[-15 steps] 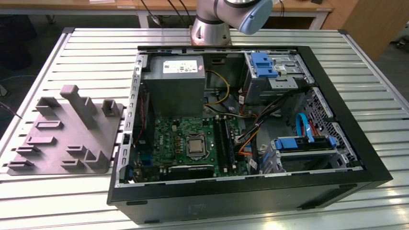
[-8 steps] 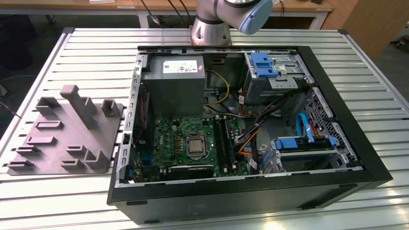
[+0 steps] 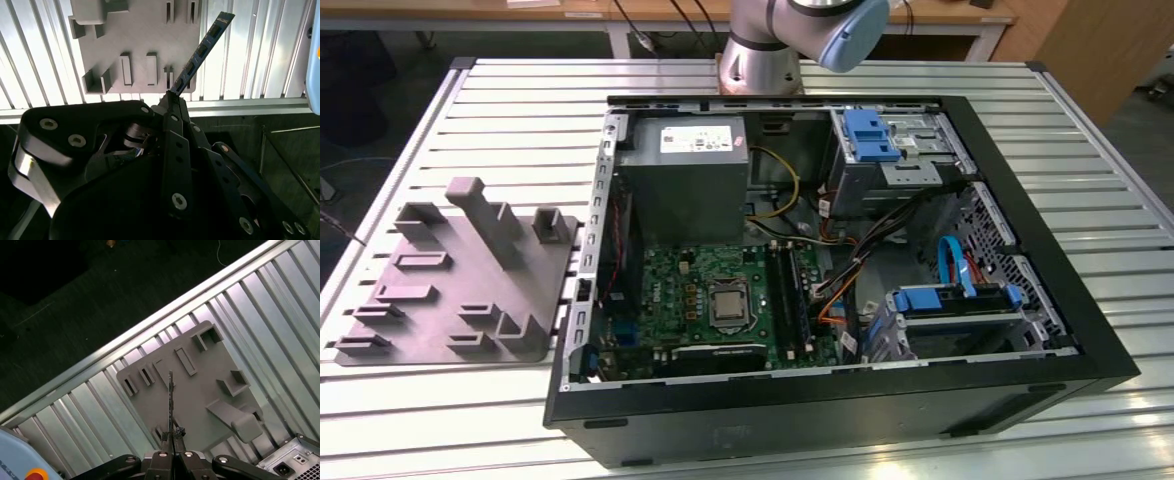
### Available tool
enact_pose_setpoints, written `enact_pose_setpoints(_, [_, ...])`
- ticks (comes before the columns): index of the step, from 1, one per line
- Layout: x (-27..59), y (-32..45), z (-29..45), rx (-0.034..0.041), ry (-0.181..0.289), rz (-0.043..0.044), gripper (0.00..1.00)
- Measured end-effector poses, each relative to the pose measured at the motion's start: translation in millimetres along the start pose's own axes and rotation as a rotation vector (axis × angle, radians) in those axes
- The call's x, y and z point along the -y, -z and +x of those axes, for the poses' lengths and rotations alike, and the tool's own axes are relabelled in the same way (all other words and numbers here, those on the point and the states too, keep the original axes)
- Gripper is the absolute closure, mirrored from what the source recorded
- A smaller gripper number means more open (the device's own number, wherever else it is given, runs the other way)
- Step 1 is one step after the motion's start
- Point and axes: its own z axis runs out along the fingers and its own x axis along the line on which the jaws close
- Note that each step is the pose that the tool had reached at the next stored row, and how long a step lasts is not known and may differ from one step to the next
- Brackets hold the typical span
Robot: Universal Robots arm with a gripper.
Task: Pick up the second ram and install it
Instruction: 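Pick up the second ram and move it above second insertion slot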
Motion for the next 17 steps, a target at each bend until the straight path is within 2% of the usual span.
enact_pose_setpoints(17, [0.0,0.0,0.0,-0.0014,0.084,-0.0032,0.89])
